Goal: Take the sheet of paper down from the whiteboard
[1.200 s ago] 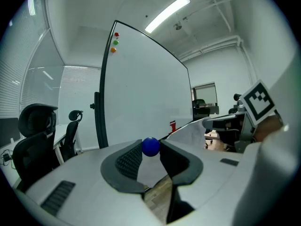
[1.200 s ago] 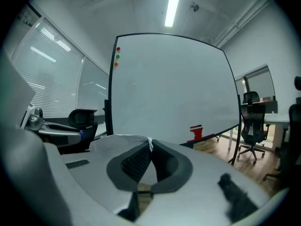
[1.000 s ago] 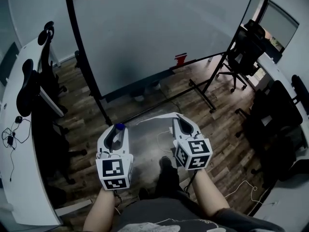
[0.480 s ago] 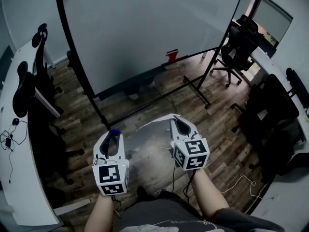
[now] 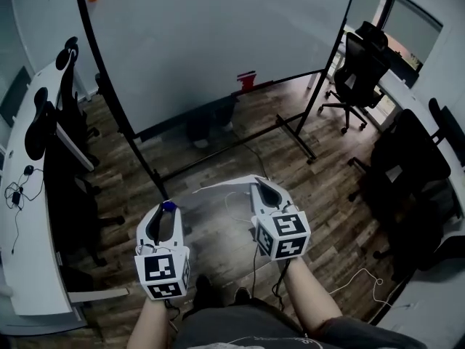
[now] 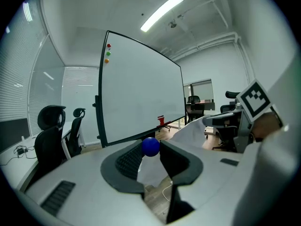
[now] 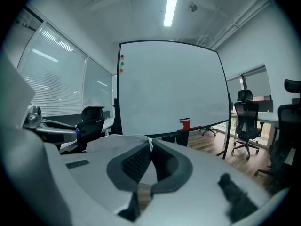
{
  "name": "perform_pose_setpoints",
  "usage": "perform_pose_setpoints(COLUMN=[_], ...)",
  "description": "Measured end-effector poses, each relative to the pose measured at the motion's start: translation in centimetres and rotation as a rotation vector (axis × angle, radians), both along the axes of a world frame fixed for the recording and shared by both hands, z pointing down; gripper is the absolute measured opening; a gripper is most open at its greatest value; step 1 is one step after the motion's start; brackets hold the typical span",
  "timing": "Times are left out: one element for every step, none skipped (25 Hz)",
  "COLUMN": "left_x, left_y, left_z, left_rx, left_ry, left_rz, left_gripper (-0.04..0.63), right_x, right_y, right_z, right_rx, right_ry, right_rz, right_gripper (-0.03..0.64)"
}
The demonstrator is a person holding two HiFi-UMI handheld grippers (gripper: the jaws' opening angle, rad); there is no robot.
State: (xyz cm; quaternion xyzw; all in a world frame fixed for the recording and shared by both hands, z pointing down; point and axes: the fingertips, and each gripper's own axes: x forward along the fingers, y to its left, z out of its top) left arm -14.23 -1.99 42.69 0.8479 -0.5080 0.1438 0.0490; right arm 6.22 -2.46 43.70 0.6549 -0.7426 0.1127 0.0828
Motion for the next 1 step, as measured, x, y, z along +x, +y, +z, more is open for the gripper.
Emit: perform_pose_setpoints(left_x=[0.45], left_y=[0.63], left_z=[-0.23], left_rx=[0.005], left_ry=[0.0], left_rz=[-0.002], left_gripper=[0.123], right_x=[0.32], right_y=[0.6], right_z=[-0.15], right_rx=[0.003], right_ry=[-0.001], right_rz=[-0.008], right_gripper=[0.021])
